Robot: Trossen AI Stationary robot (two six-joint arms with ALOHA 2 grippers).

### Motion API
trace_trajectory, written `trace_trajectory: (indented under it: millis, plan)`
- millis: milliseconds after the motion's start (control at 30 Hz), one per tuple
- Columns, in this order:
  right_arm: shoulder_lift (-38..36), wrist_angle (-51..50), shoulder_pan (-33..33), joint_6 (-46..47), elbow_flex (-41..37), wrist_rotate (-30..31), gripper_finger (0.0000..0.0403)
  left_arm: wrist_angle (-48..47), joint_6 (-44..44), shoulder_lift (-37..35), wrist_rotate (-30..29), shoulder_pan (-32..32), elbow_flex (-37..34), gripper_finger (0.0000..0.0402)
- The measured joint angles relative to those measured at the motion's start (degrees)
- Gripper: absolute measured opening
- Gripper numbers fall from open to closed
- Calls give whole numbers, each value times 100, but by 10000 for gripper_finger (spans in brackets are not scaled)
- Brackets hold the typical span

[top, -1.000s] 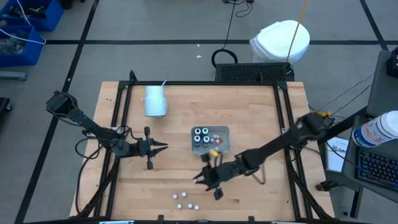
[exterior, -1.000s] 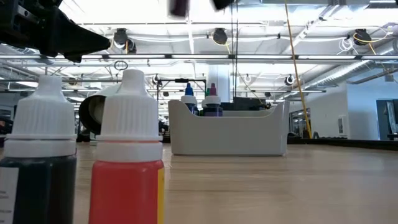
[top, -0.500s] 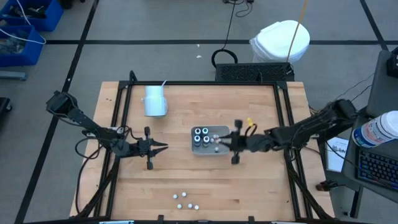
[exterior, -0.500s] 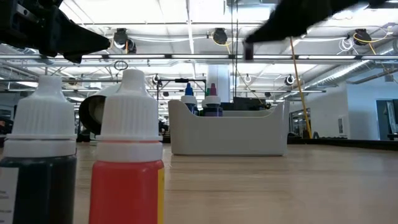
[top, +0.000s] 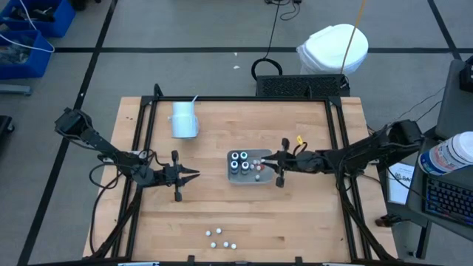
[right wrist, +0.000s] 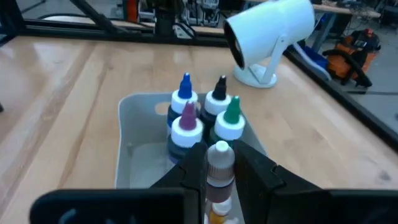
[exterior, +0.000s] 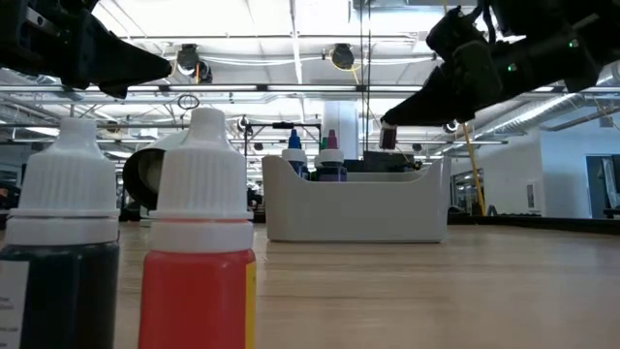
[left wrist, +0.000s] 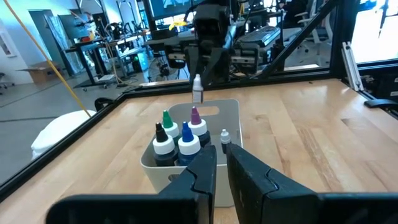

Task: Pick & Place food coloring
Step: Put the small red food coloring bottle into the white container

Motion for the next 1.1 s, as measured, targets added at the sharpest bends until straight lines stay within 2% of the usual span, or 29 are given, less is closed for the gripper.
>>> trace_trajectory:
  millis: [533,1100]
  plan:
    - [1355,533,-104,295,178,522,50,-31,15,0,-4,-2,0,47]
    - [1470,363,-309,169,212,503,50,-39,0,0,-2,-2,0,47]
